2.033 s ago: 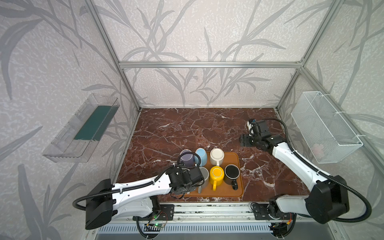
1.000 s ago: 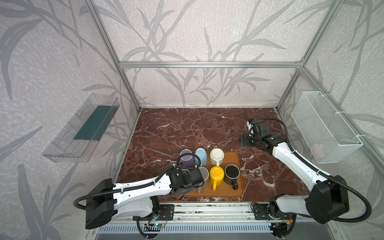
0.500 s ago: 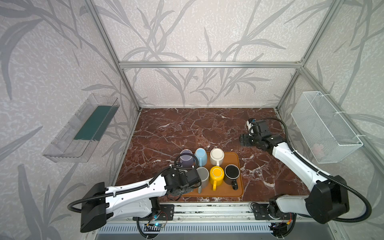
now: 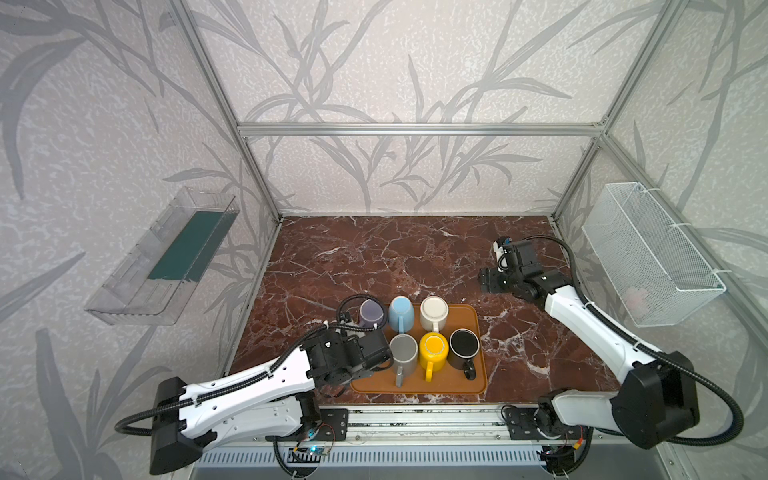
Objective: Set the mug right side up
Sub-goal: 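Lower the left gripper and grasp the white octagonal mug, then lift the white mug off the tray with the left gripper, raising it high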
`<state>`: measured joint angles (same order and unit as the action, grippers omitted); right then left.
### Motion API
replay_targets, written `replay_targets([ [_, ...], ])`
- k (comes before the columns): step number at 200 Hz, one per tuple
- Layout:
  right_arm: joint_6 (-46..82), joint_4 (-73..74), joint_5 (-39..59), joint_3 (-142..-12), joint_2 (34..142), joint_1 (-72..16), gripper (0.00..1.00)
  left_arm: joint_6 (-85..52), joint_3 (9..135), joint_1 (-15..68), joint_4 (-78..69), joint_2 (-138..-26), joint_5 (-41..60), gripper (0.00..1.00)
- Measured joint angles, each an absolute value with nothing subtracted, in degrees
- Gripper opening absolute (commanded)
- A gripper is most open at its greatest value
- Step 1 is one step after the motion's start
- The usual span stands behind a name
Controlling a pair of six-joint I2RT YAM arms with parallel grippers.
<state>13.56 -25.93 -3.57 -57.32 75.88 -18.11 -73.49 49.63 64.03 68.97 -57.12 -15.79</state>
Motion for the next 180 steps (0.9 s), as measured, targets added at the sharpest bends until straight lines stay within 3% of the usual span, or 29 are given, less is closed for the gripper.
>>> replay_targets([
  [101, 13.72, -25.10, -2.31, -56.34, 75.20, -18.11, 0.85, -59.44, 62.15, 58.15, 73.93, -58.61, -18.57, 0.00],
  [180, 13.74, -23.29, 0.62, -56.05, 75.20, -18.11, 0.84, -42.65, 63.75, 48.23, 60.62, -62.96, -15.31, 0.00],
])
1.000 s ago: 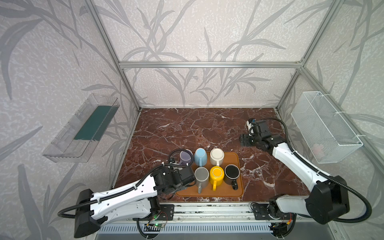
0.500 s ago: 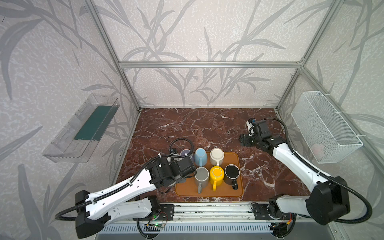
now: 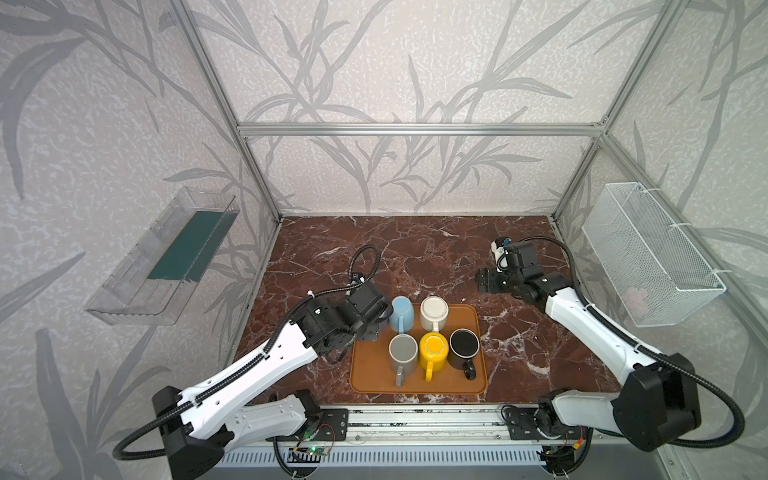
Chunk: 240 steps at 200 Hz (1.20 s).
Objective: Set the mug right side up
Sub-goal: 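Lift the white mug off the tray with the left gripper, raising it high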
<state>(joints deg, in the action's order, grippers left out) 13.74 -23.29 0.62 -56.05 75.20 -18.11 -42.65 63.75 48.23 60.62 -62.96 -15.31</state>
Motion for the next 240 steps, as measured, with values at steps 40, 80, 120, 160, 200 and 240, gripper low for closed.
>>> replay_targets([
  [40, 13.50, -22.35, 2.37, -57.14, 76.20, -18.11, 0.84, -35.29, 66.15, 44.07, 53.21, -67.31, -11.92, 0.00],
  [80, 13.65, -20.21, 5.04, -58.61, 77.47, -18.11, 0.84, -29.95, 66.81, 39.40, 44.47, -68.64, -6.72, 0.00],
  [120, 14.11, -16.56, 8.10, -60.31, 79.18, -18.11, 0.84, -26.76, 66.81, 34.61, 36.16, -71.16, 0.75, 0.00],
  [160, 16.53, -12.32, 12.03, -60.25, 79.92, -18.13, 0.85, -26.52, 66.81, 30.63, 28.05, -74.83, 10.41, 0.00],
  [200, 20.12, -8.19, 16.16, -59.61, 80.09, -18.11, 0.85, -26.72, 66.65, 28.53, 19.73, -77.21, 17.04, 0.00],
  [240, 23.94, -5.50, 21.19, -58.02, 79.46, -18.11, 0.85, -28.69, 64.66, 25.02, 8.45, -77.32, 25.04, 0.00],
])
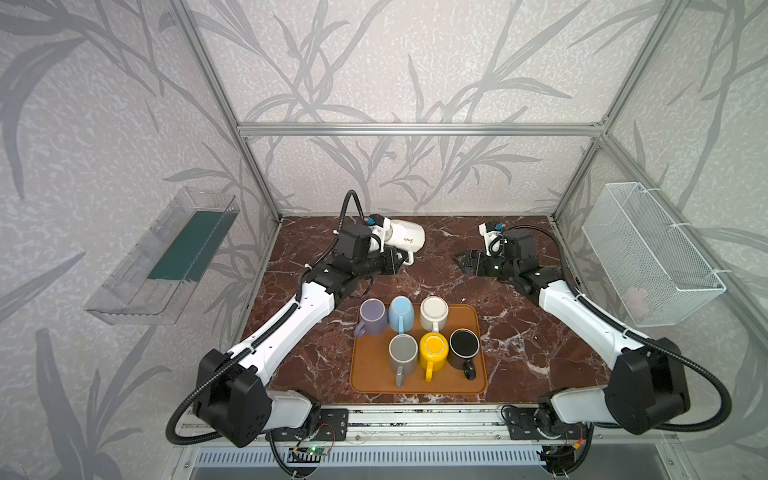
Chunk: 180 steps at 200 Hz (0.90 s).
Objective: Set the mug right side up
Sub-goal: 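Lift the white mug off the tray with the left gripper, raising it high, then bring the right gripper to the held mug and grasp its rim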
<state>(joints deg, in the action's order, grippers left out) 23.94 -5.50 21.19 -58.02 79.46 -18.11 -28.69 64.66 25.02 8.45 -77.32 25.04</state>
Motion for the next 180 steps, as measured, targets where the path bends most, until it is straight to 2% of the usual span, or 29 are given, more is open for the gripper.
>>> replay_targets([
  [64, 31.75, 4.49, 29.12, -53.21, 75.02, -18.13, 0.82, -38.15, 60.90, 16.88, -12.14, -83.09, 40.34, 0.00],
  [127, 37.91, 13.04, 34.48, -52.82, 75.64, -19.16, 0.81, -39.66, 57.34, 16.82, -22.20, -83.13, 49.28, 0.00],
  [180, 42.57, 20.40, 37.30, -52.84, 79.55, -22.44, 0.77, -40.32, 53.63, 16.84, -29.89, -81.08, 54.87, 0.00],
])
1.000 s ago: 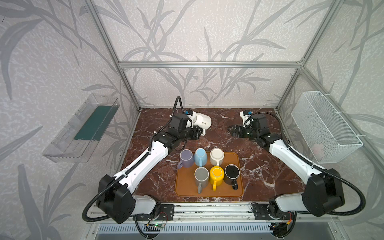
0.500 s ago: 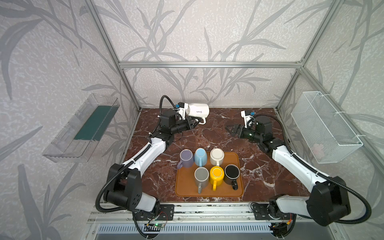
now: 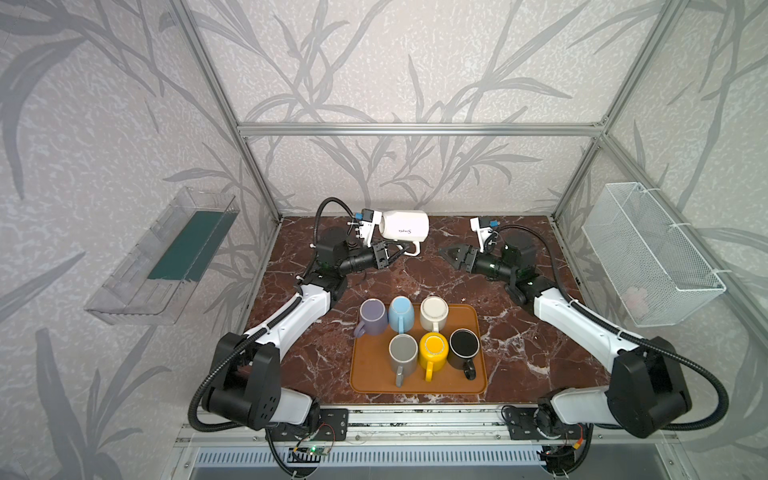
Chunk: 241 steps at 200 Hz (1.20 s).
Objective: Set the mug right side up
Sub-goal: 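Bring the right gripper to the held mug and grasp its rim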
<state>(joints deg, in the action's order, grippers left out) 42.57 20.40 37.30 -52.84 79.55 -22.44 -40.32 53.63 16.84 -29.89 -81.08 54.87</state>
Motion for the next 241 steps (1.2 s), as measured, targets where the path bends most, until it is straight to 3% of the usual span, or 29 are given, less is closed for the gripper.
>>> replay_targets([
  [44, 44.34, 25.17, 39.35, -52.97, 81.82, -25.34, 0.75, -44.25, 51.62, 16.82, -38.24, -81.08, 59.77, 0.00],
  [90, 50.11, 35.62, 41.10, -52.95, 84.79, -26.26, 0.61, -49.39, 51.05, 16.82, -47.92, -82.39, 62.19, 0.00],
  [138, 57.21, 46.26, 41.23, -52.73, 87.94, -26.24, 0.60, -53.25, 51.05, 16.51, -55.24, -84.90, 62.63, 0.00],
  [241, 56.55, 50.50, 42.15, -51.11, 84.82, -28.27, 0.56, -54.63, 51.05, 16.78, -57.28, -85.49, 62.50, 0.00],
])
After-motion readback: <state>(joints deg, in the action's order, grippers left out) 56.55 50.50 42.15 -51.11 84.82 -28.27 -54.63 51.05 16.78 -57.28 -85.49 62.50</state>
